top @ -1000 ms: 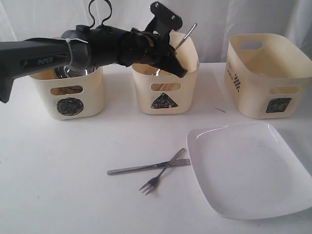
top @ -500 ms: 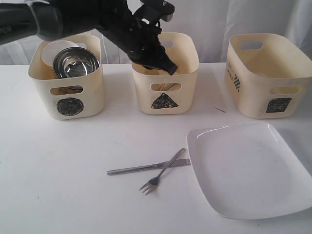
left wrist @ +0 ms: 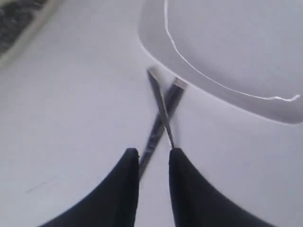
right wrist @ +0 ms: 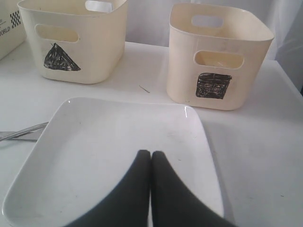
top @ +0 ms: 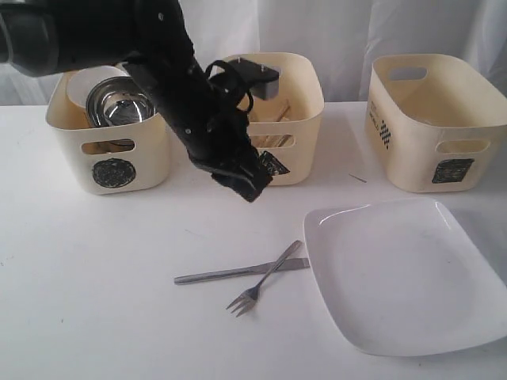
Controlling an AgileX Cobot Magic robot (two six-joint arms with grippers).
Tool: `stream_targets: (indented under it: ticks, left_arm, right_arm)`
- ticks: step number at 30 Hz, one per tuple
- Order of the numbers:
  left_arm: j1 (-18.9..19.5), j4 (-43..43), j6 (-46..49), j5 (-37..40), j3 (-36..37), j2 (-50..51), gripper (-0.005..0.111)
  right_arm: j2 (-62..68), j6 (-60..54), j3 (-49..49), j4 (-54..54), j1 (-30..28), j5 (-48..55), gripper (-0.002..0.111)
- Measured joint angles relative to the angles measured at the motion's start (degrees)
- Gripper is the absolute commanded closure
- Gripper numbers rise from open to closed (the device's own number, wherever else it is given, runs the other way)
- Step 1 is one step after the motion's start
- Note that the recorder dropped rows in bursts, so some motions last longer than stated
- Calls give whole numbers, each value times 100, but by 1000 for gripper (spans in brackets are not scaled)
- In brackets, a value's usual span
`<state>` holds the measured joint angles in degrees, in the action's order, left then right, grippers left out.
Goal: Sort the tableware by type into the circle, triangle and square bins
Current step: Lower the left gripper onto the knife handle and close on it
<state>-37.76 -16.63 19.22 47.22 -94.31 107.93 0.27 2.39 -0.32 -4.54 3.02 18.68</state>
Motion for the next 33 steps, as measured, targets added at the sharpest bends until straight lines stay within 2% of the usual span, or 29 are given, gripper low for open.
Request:
stream_targets:
  ticks: [5,12,27,33]
  left_arm:
    - [-294,-176,446,-118,501,0,75]
    - [-570,-202,773,-315,758,0,54]
    - [-897,-191,637,-482,758,453,55]
    - [-897,879,637,-290,758,555,55]
  right_arm:
    - [0,2,0,0,0,0,108]
    - [0,2,0,0,0,0,108]
    - [0,99,0,0,0,0,108]
    - [0,99,0,0,0,0,108]
